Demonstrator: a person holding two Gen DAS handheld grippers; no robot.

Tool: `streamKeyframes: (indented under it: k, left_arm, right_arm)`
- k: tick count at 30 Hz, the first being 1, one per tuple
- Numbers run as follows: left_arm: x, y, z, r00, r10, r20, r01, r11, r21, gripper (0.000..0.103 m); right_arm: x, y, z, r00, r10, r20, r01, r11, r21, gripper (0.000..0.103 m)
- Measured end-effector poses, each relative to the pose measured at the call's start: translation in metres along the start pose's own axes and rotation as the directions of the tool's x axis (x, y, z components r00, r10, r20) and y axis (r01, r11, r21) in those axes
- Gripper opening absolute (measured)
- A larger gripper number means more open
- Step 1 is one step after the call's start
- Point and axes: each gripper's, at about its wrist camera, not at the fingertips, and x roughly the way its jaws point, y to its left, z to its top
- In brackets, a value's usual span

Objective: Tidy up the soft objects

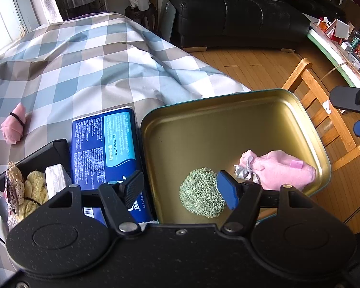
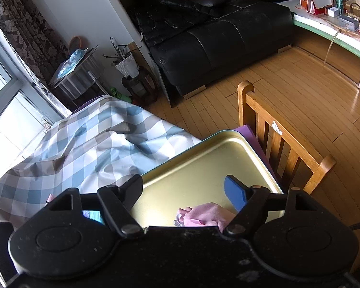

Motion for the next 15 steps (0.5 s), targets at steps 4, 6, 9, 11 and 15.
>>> streamKeyframes:
  k: [4, 6, 9, 11, 15]
  left_arm:
    - [-0.005, 0.005, -0.003, 1.0, 0.006, 0.001, -0.006, 1.0, -0.009, 0.064]
    - [-0.008, 0.01, -0.004, 1.0, 0.013, 0.004, -0.012, 1.0, -0.015, 0.064]
    - [-0.015, 0.018, -0.007, 1.0, 0.021, 0.014, -0.021, 0.999, -0.026, 0.064]
    - [-0.021, 0.026, -0.01, 0.999, 0.031, 0.022, -0.03, 0.999, -0.038, 0.064]
    - [-0.033, 0.048, -0.015, 0.997, 0.057, 0.043, -0.054, 0.996, -0.065, 0.069]
  right_arm:
    - [0.003, 0.005, -0.002, 1.0, -0.021, -0.006, 0.021, 0.999, -0.028, 0.076]
    - [0.005, 0.007, -0.003, 0.999, -0.039, -0.007, 0.039, 0.998, -0.044, 0.076]
    - [0.008, 0.007, -0.004, 0.998, -0.064, -0.009, 0.063, 0.996, -0.058, 0.076]
    - [0.009, 0.007, -0.004, 0.997, -0.077, -0.011, 0.077, 0.995, -0.058, 0.076]
    - [0.012, 0.011, -0.006, 0.995, -0.102, -0.008, 0.101, 0.992, -0.076, 0.076]
